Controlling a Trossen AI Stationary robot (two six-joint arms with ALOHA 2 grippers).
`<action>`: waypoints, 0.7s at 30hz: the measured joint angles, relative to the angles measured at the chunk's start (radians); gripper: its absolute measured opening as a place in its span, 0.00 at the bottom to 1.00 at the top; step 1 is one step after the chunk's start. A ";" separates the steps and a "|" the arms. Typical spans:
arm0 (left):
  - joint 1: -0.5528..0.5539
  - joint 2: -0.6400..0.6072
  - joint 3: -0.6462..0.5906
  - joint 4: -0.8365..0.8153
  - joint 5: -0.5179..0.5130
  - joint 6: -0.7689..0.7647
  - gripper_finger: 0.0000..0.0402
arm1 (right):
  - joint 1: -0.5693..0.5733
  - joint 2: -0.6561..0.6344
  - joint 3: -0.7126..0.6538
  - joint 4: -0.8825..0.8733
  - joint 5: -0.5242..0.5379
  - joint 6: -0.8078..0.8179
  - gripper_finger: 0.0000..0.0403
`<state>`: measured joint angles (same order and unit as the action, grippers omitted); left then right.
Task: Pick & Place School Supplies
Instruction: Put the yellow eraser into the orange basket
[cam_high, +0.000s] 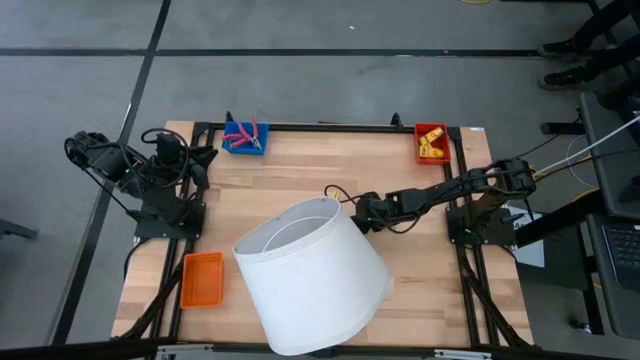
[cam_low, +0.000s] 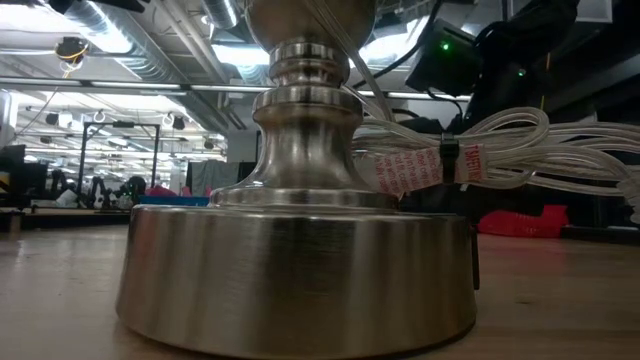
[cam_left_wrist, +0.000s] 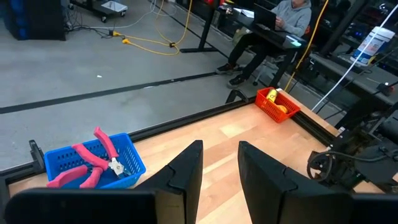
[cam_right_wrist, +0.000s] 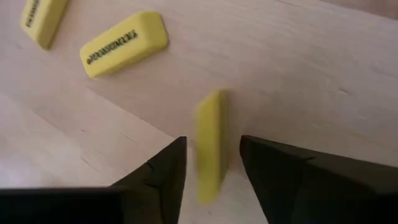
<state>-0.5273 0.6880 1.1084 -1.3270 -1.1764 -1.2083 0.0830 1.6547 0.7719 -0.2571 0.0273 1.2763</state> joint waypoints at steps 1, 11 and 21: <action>0.000 0.000 0.000 0.000 0.000 0.000 0.24 | 0.001 0.000 0.000 -0.009 0.001 0.008 0.37; 0.000 0.000 0.000 0.000 0.007 -0.007 0.24 | 0.039 -0.009 -0.002 -0.012 0.067 0.023 0.08; 0.000 0.000 0.000 0.000 -0.005 0.017 0.24 | 0.127 -0.432 -0.002 -0.115 0.349 0.078 0.08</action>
<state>-0.5270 0.6884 1.1084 -1.3266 -1.1816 -1.1916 0.2105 1.2227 0.7695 -0.3724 0.3766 1.3544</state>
